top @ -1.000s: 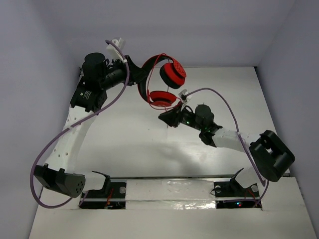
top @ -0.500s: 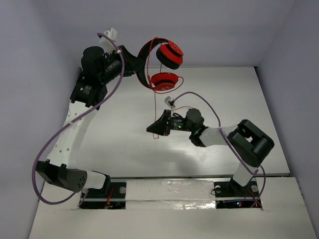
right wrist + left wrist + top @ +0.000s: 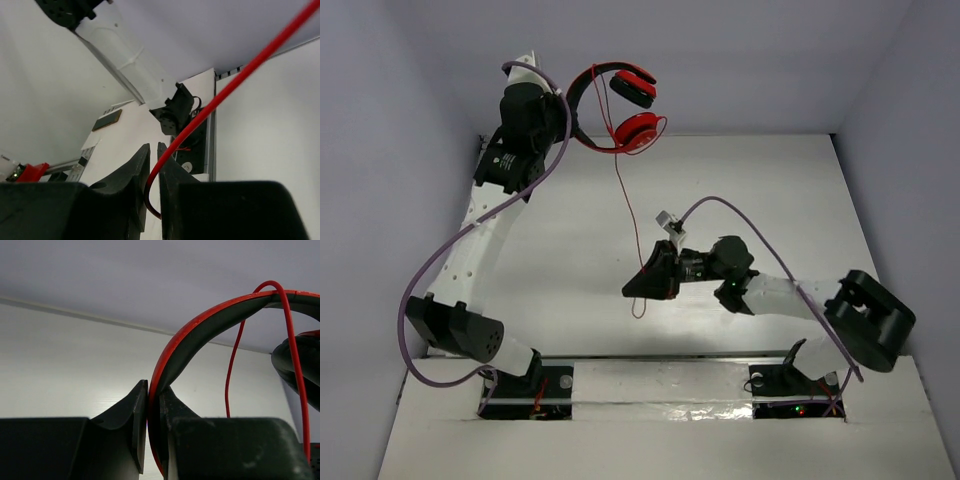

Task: Wrap the headphones

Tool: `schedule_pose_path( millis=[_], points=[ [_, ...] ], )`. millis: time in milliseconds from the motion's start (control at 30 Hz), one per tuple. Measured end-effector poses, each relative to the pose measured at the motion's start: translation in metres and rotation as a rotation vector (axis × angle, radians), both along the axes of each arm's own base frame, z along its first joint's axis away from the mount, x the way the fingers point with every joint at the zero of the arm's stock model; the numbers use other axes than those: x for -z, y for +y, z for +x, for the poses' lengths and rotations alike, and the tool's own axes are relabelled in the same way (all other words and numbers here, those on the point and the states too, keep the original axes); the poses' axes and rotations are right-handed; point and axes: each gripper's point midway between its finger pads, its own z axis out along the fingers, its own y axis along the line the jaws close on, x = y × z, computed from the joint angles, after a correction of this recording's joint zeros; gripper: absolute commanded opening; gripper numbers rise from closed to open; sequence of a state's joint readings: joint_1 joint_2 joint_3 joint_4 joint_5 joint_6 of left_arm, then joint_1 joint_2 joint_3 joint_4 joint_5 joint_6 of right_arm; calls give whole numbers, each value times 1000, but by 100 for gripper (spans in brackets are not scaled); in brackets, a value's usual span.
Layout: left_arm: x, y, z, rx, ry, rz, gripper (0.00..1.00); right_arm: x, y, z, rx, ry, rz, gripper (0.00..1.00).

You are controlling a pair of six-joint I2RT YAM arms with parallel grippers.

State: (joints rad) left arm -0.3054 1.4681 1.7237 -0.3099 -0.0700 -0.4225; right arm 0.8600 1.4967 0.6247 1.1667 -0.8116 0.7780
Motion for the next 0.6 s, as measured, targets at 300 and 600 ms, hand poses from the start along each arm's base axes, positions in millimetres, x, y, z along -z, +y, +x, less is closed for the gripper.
schedule_pose_path(
  millis=[300, 600],
  points=[
    [50, 30, 13, -160, 92, 118, 0, -43, -26, -40, -1, -56, -18, 18],
    [81, 41, 7, -206, 164, 250, 0, -61, -33, -21, 134, -19, -225, 7]
  ],
)
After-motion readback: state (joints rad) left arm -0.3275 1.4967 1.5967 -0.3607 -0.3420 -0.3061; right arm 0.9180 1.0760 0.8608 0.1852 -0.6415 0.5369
